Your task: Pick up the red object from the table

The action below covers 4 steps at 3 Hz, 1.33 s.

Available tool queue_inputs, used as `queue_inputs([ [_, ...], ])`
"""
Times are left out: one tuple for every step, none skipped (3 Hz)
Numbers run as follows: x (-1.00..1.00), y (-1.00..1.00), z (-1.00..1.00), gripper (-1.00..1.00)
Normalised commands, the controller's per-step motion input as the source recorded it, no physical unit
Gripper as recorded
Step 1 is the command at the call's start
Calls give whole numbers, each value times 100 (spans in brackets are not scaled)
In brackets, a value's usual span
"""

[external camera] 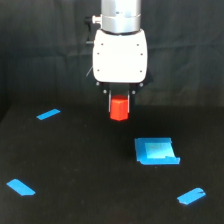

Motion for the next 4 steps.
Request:
queue_inputs([
  [7, 6, 2, -94],
  [1, 7, 10, -99],
  [5, -1, 10, -98],
  [-2, 12, 3, -100],
])
